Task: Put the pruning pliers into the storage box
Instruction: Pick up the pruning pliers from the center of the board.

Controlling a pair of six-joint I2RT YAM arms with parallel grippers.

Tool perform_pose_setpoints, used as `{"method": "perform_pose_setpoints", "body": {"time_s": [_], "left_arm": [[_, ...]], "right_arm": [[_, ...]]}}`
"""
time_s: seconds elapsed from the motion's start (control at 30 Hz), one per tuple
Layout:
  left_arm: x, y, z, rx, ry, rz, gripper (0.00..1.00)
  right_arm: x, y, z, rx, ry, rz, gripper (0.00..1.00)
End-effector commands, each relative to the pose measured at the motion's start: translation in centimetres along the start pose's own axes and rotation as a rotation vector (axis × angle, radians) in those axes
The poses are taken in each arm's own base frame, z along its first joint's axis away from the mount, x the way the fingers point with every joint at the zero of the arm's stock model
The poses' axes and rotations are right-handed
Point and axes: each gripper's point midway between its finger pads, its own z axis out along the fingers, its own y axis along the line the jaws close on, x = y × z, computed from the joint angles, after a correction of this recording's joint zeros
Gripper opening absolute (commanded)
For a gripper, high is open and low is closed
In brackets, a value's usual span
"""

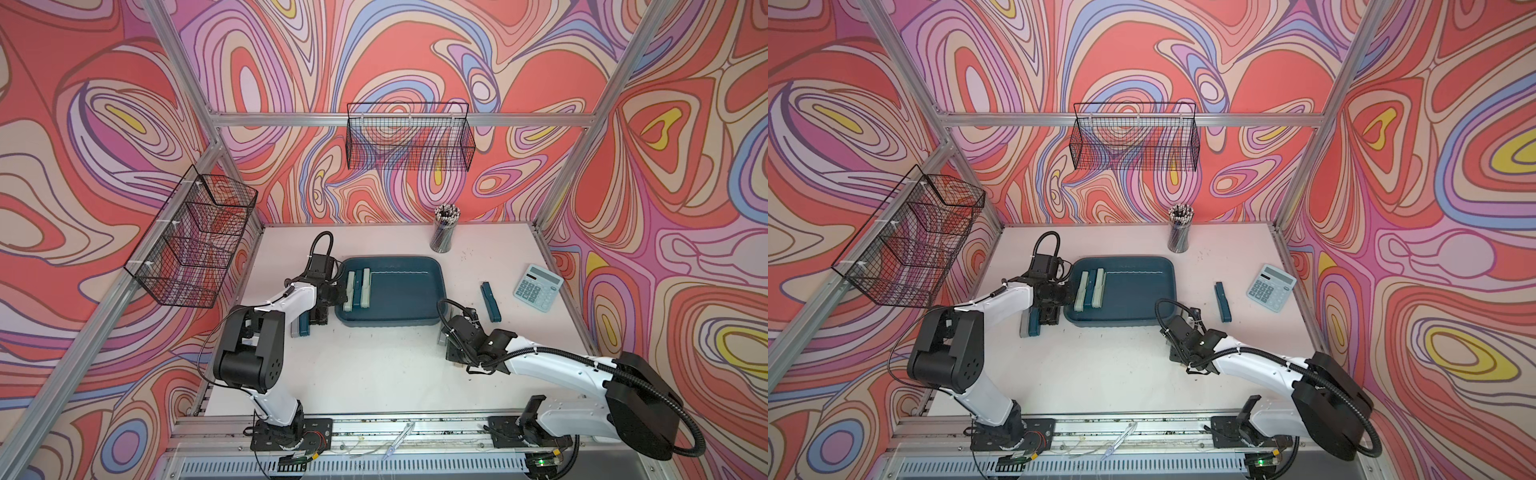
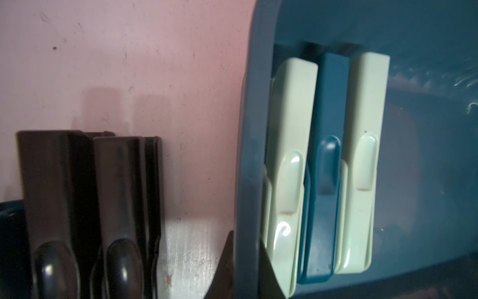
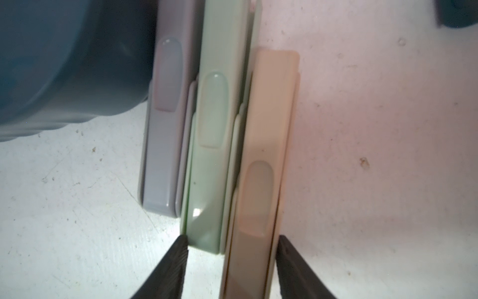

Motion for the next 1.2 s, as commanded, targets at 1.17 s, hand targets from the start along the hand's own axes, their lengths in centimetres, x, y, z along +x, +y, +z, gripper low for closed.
{"method": "perform_pose_setpoints", "body": {"time_s": [1.17], "left_arm": [[-2.7,-1.6,-1.8,0.054,-0.097,0.010,0.00]], "right_arm": [[-6.7,-0.2,-3.7,0.187,-0.179,-0.176,0.20]]}}
